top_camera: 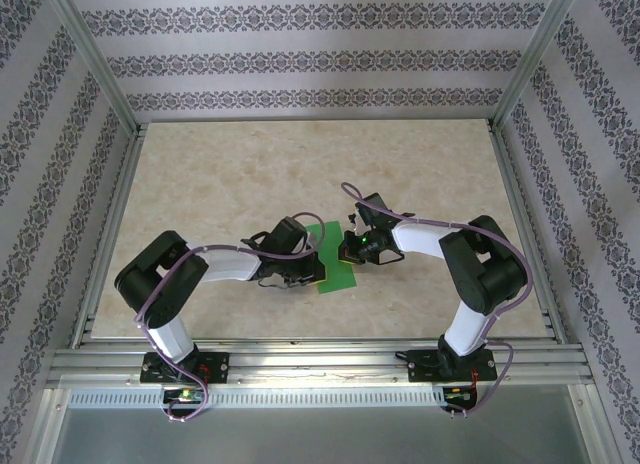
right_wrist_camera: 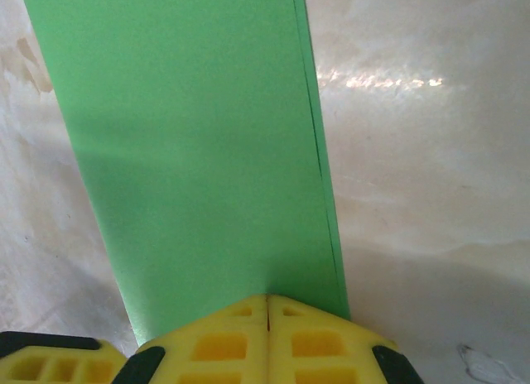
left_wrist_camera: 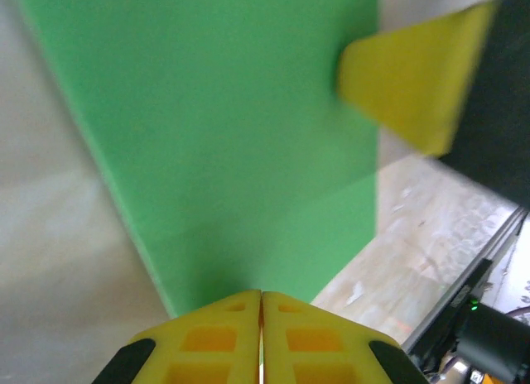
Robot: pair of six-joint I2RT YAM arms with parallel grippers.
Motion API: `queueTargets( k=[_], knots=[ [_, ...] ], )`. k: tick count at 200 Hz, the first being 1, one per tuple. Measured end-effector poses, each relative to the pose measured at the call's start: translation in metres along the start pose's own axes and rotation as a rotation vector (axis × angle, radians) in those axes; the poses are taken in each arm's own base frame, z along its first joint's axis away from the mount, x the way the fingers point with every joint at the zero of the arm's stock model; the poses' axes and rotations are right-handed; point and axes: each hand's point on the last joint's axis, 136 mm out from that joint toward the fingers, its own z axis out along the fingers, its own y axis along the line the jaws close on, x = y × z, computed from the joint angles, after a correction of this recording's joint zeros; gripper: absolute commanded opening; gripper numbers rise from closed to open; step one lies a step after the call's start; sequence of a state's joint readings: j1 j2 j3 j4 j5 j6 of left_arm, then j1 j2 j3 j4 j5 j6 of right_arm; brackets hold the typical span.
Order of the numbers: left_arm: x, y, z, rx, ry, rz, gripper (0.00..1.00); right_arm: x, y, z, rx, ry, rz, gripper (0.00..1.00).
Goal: Fold a paper plane with a square sheet of paper (pick it up from the middle)
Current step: First fold the square sheet of paper in half at the center of the table.
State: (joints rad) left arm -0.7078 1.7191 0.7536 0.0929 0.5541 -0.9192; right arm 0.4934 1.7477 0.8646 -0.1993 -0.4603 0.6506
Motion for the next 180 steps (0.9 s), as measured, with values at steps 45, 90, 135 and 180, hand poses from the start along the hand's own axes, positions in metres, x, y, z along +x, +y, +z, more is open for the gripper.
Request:
queueTargets(
  k=[45,90,135,180],
  knots=[
    [0.005,0.006,0.000,0.005,-0.012,-0.007,0.11,0.000,0.000,0.000,0.000,0.001,0.000,0.00],
    [0.006,0.004,-0.008,-0.011,-0.015,-0.009,0.11,0.000,0.000,0.000,0.000,0.001,0.000,0.00],
    [0.002,-0.013,-0.012,0.023,-0.024,0.014,0.12,0.000,0.000,0.000,0.000,0.001,0.000,0.00],
    [0.014,-0.009,0.000,0.014,0.018,0.019,0.12,0.000,0.000,0.000,0.000,0.001,0.000,0.00]
  ],
)
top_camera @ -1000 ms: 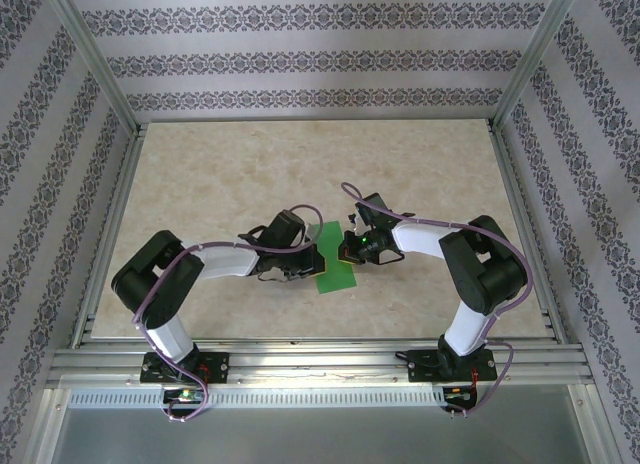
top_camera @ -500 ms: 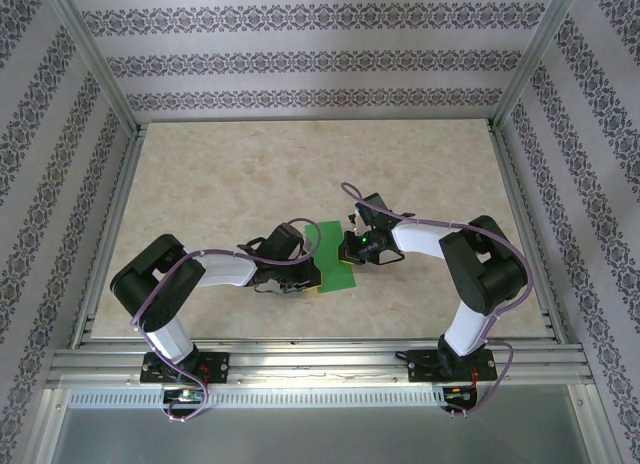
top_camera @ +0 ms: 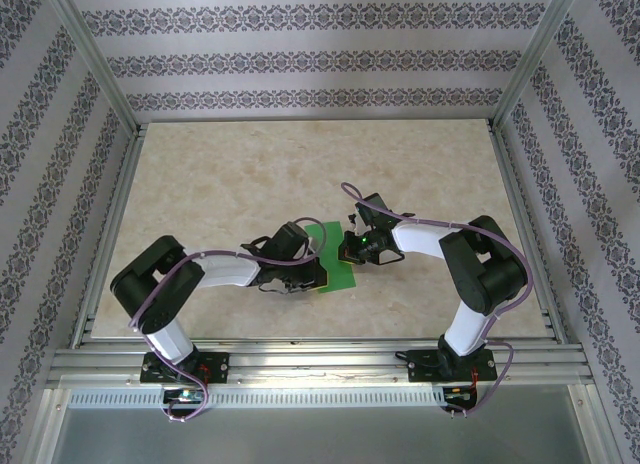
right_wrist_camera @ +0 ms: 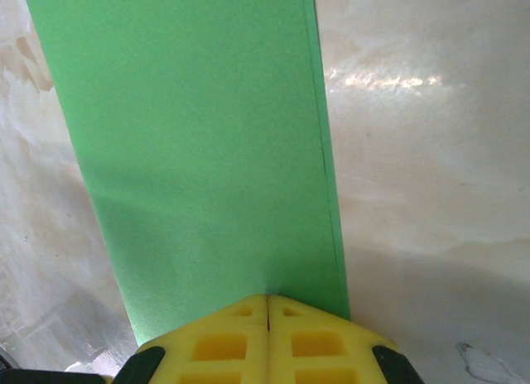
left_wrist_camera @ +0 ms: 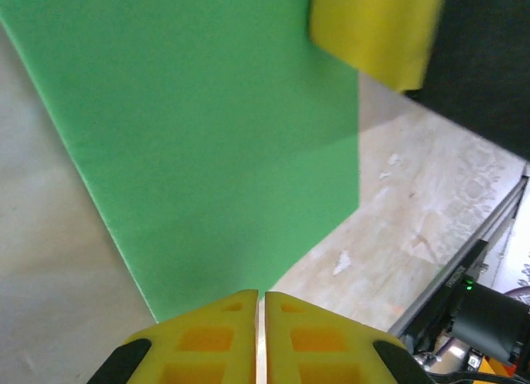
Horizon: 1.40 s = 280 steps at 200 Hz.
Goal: Fold a paper plane with a square sheet of paper (pick it up from the middle)
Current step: First fold the square sheet of paper in half at the center of the table.
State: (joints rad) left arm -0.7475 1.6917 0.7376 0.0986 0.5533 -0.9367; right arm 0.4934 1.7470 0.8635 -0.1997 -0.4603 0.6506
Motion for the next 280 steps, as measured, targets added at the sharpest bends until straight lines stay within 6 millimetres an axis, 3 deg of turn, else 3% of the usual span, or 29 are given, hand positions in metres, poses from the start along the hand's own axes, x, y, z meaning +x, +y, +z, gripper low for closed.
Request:
queueTargets(
  k=[19,80,193,245,280],
  knots=[
    [0.007,0.011,0.004,-0.019,0.016,-0.017,0.12,0.000,0.000,0.000,0.000,0.000,0.000,0.00],
    [0.007,0.011,0.000,-0.023,0.004,-0.014,0.13,0.000,0.000,0.000,0.000,0.001,0.000,0.00],
    [0.005,-0.008,-0.007,0.000,0.000,0.013,0.13,0.000,0.000,0.000,0.001,0.001,0.001,0.00],
    [0.018,0.008,0.006,-0.043,0.042,0.000,0.13,0.000,0.000,0.000,0.001,0.001,0.001,0.00],
    [0.018,0.008,0.006,-0.042,0.038,0.003,0.13,0.000,0.000,0.000,0.001,0.001,0.001,0.00]
  ],
)
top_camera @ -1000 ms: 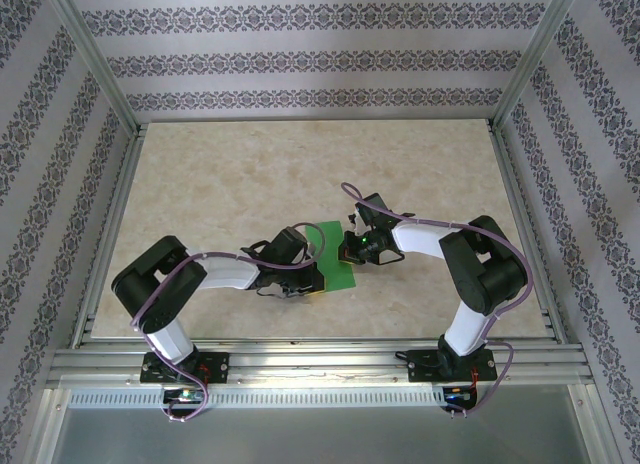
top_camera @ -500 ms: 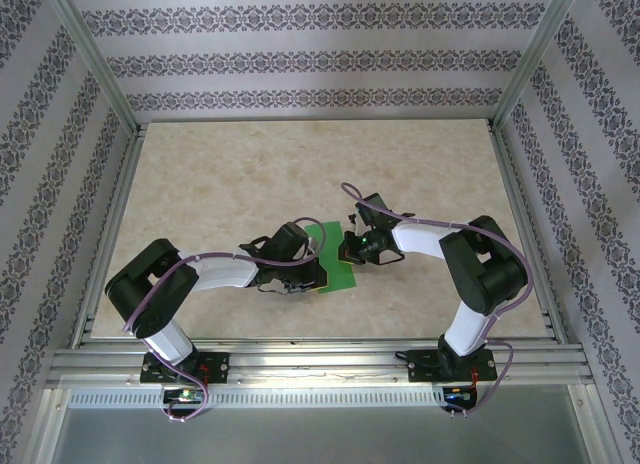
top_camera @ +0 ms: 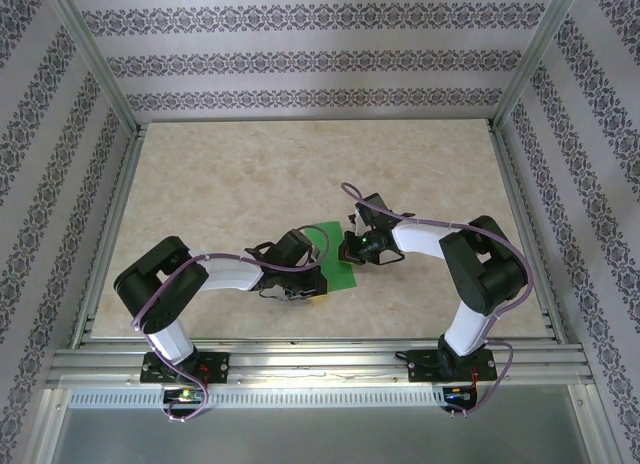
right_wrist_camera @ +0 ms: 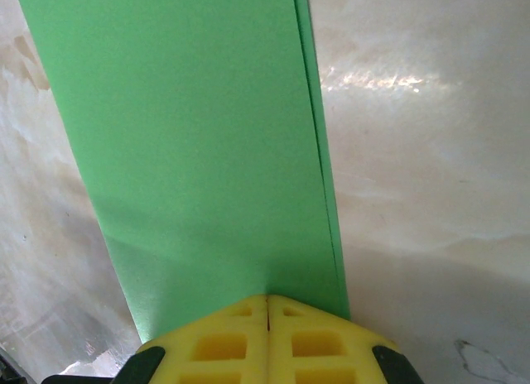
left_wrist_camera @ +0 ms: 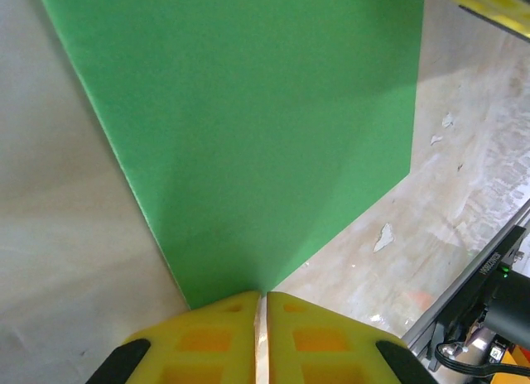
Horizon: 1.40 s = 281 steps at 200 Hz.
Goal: Fold a paper plane with a square sheet of paper (pick it up from the middle)
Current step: First fold the square sheet of paper in half at the center of the table.
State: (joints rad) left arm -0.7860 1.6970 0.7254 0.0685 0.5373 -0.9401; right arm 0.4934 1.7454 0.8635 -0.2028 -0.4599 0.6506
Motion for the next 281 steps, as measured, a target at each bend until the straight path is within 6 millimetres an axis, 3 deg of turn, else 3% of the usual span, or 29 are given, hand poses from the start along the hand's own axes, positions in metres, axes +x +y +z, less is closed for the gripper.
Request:
queueTargets(
  k=[122,176,216,257,281],
  knots=[
    [-0.005,-0.010,-0.013,0.018,-0.046,0.021,0.15,0.001,-0.001,0.000,0.003,0.000,0.001,0.00],
    [-0.017,-0.011,-0.011,-0.009,-0.088,0.046,0.16,0.001,-0.001,-0.001,0.003,0.000,0.001,0.00],
    [-0.014,0.000,-0.003,-0.037,-0.067,0.034,0.15,0.001,-0.001,-0.001,0.004,0.000,0.001,0.00],
    [-0.019,-0.007,-0.022,-0.042,-0.097,0.058,0.16,0.001,-0.001,-0.001,0.004,0.001,0.001,0.00],
    [-0.047,-0.019,-0.042,-0.007,-0.171,0.054,0.16,0.003,-0.001,-0.003,0.007,0.005,0.003,0.00]
  ],
)
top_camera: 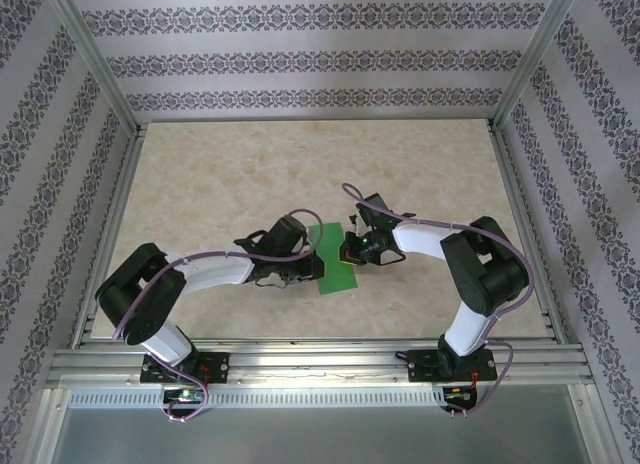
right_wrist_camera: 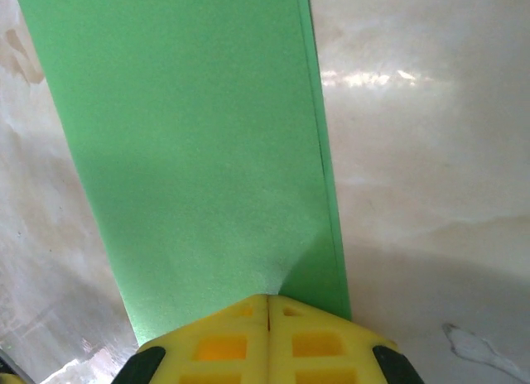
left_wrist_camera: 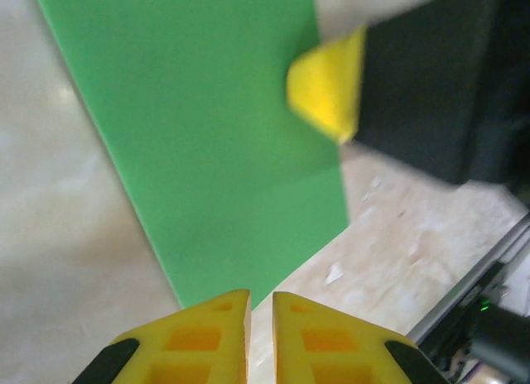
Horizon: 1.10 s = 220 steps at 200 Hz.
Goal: Fold a paper plane with a square sheet of paper (pick it up from the middle)
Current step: First fold the square sheet of paper in half at the center of the table, then fold the triangle a second time at the center of the table.
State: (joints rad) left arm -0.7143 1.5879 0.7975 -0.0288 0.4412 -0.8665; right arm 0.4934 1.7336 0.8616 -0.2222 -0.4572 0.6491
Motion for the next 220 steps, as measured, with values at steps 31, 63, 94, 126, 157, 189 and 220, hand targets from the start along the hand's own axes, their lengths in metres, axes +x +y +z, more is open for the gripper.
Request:
queueTargets(
  k=[31,63,94,126,157,189,220],
  knots=[
    [-0.051,-0.002,-0.011,0.027,-0.078,-0.043,0.16,0.005,-0.001,-0.004,0.010,0.012,0.005,0.02],
    [-0.089,-0.013,-0.006,0.036,-0.107,-0.020,0.15,0.006,0.009,-0.022,-0.012,-0.017,-0.014,0.08],
    [-0.102,-0.014,0.003,0.024,-0.085,-0.002,0.16,0.000,0.027,-0.050,-0.063,-0.096,-0.055,0.12],
    [-0.110,-0.011,0.008,0.004,-0.067,0.014,0.16,-0.001,0.019,-0.067,-0.071,-0.145,-0.030,0.16],
    [-0.113,-0.006,0.013,-0.006,-0.055,0.015,0.15,0.013,-0.002,-0.068,-0.060,-0.139,0.035,0.17],
    [-0.111,0.009,0.024,-0.025,-0.027,-0.009,0.16,0.026,-0.016,-0.068,-0.064,-0.124,0.097,0.21],
    [-0.108,0.018,0.031,-0.038,-0.007,-0.025,0.16,0.029,-0.017,-0.068,-0.081,-0.112,0.124,0.21]
  ],
)
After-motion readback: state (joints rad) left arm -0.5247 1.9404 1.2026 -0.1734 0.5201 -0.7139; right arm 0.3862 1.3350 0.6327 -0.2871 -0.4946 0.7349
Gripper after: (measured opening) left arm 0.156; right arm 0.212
